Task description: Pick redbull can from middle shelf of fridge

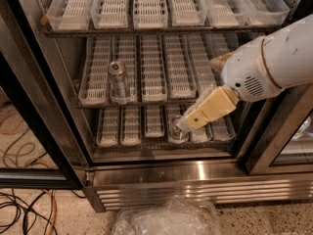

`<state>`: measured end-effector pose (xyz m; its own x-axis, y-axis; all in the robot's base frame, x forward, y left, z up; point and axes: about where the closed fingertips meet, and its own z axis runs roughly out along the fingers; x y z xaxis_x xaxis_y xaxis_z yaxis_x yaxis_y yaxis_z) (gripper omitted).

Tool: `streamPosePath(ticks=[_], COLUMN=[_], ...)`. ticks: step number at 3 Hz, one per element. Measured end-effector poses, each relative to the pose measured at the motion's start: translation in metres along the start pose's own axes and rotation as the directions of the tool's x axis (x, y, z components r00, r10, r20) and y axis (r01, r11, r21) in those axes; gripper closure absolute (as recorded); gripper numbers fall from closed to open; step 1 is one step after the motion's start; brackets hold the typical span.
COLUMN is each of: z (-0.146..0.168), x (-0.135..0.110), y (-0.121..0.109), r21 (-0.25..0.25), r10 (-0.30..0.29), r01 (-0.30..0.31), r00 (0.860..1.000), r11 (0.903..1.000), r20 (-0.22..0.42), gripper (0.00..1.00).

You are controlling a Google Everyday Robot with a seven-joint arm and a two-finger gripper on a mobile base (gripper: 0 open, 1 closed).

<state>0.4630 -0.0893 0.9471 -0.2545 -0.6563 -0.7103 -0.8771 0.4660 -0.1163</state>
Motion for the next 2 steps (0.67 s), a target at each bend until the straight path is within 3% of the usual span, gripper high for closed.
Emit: streamPosePath(ticks=[1,2], z=[0.000,0.020], x=[0.000,-0.015], y=[0.000,0.006], r21=[0.000,0.017], r10=[0.000,0.005], r01=[0.000,-0.005], r00=[1.000,0.999], r11=[1.0000,0.9998], r20=[0.000,0.035], gripper=[0.00,0.00])
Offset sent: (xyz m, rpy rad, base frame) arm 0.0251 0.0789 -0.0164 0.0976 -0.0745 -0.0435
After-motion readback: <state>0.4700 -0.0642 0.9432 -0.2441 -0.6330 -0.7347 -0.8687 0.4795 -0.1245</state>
